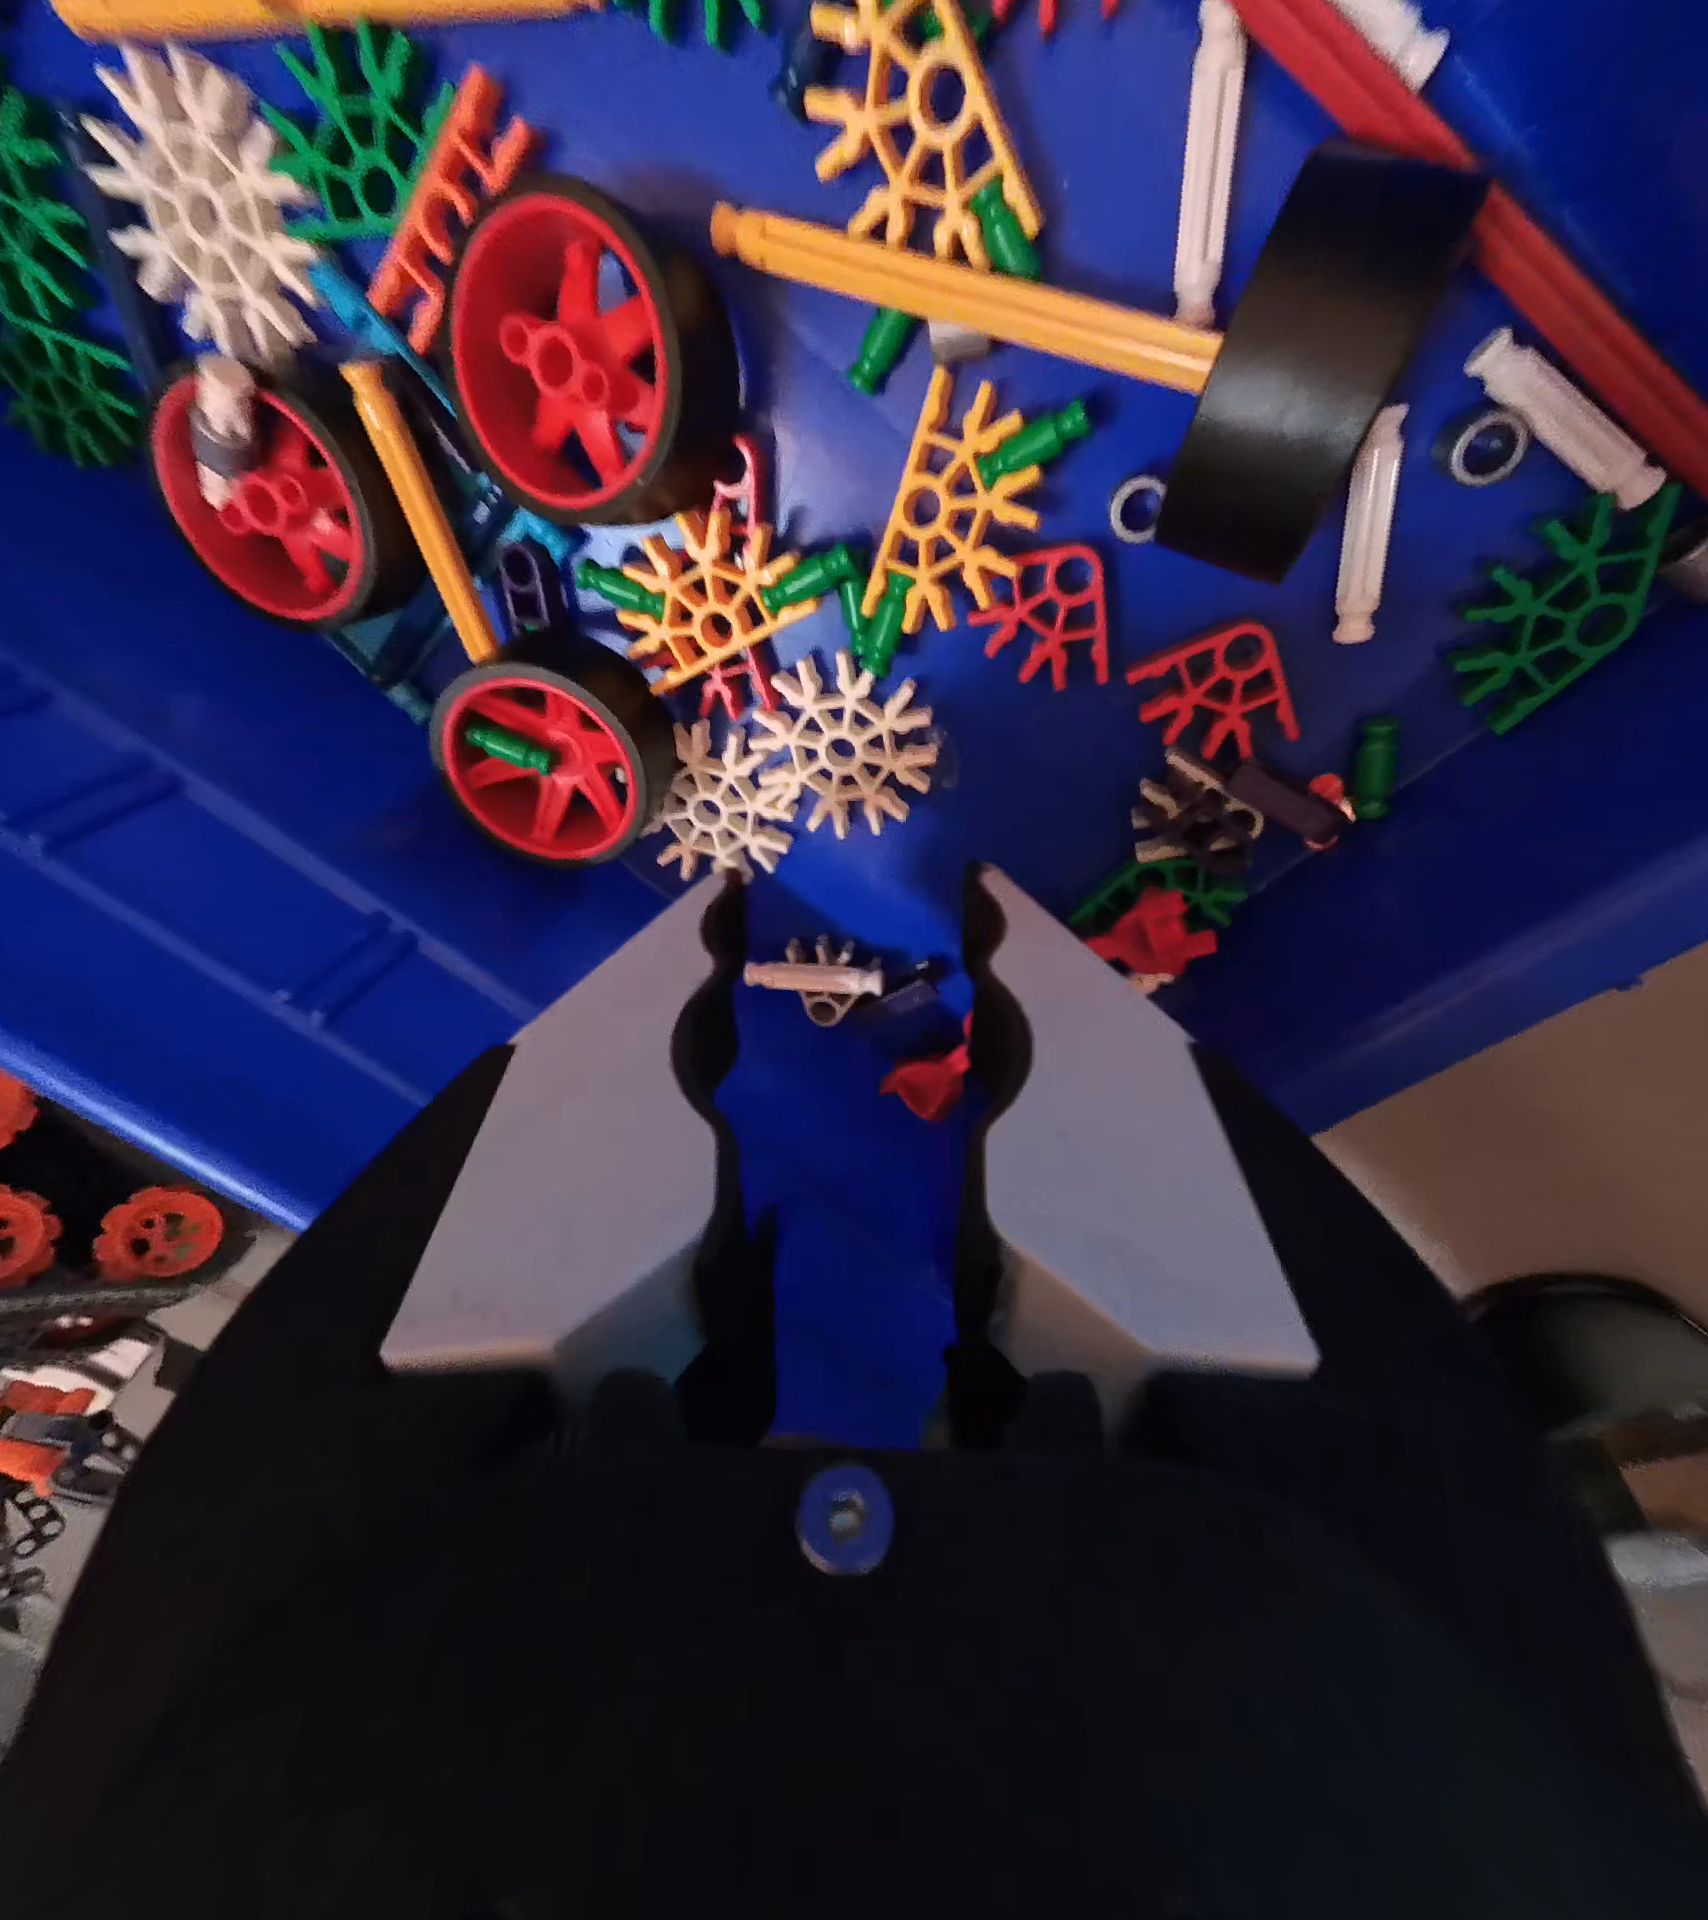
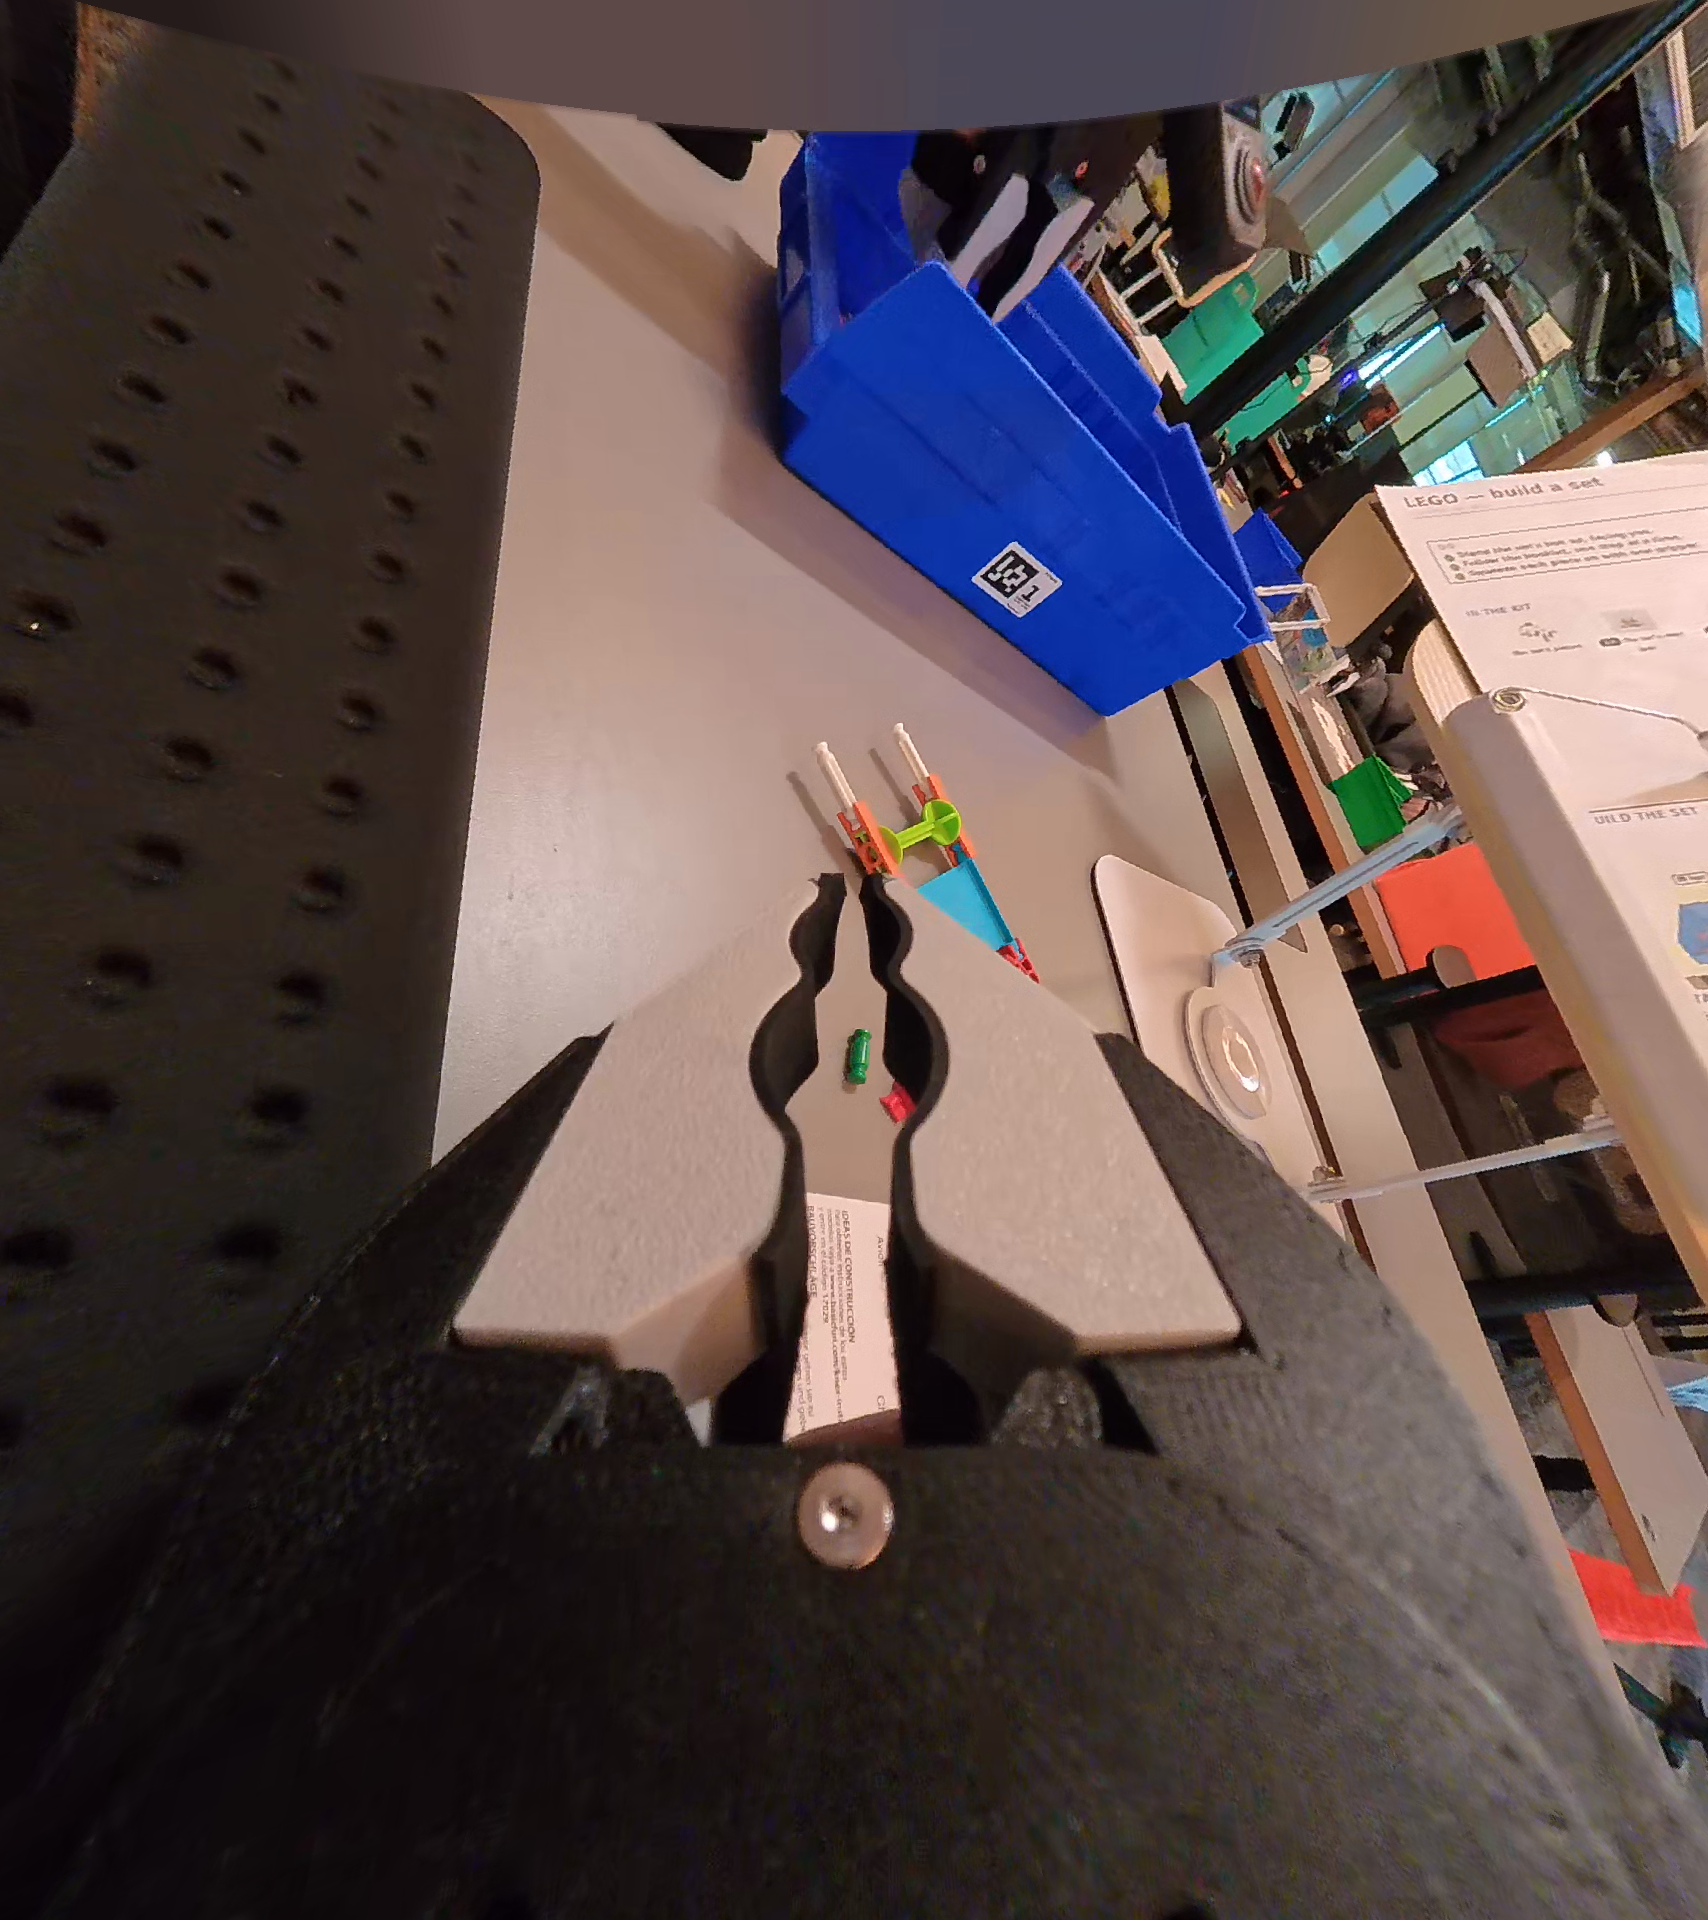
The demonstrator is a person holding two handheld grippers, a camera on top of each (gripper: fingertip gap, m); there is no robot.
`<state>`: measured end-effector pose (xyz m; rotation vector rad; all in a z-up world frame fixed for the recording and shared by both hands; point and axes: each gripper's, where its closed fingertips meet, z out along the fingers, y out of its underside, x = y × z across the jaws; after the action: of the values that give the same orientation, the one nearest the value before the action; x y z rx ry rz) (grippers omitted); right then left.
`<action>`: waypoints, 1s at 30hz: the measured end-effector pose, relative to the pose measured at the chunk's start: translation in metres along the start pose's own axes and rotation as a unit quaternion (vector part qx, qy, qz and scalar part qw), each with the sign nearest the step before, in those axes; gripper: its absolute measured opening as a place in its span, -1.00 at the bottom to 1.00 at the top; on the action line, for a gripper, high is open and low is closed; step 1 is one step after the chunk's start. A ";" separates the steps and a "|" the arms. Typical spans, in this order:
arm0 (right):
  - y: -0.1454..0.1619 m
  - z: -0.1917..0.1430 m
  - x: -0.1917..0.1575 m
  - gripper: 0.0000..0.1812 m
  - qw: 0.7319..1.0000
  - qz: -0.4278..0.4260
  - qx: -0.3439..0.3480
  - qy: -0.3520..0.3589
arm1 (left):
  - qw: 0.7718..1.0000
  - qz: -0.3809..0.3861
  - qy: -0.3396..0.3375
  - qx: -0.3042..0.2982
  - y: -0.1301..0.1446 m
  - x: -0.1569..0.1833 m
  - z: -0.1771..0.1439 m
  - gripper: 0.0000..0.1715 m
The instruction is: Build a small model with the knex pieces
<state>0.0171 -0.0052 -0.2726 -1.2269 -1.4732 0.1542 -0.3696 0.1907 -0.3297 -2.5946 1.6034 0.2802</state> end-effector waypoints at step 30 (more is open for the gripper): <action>0.005 0.001 0.000 -0.97 1.000 0.012 -0.005 -0.007 | 0.994 0.067 0.084 -0.028 -0.018 0.014 0.025 -0.56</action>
<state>0.0198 -0.0024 -0.2765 -1.2543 -1.4730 0.1722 -0.3506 0.1904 -0.3575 -2.6181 1.8546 0.1173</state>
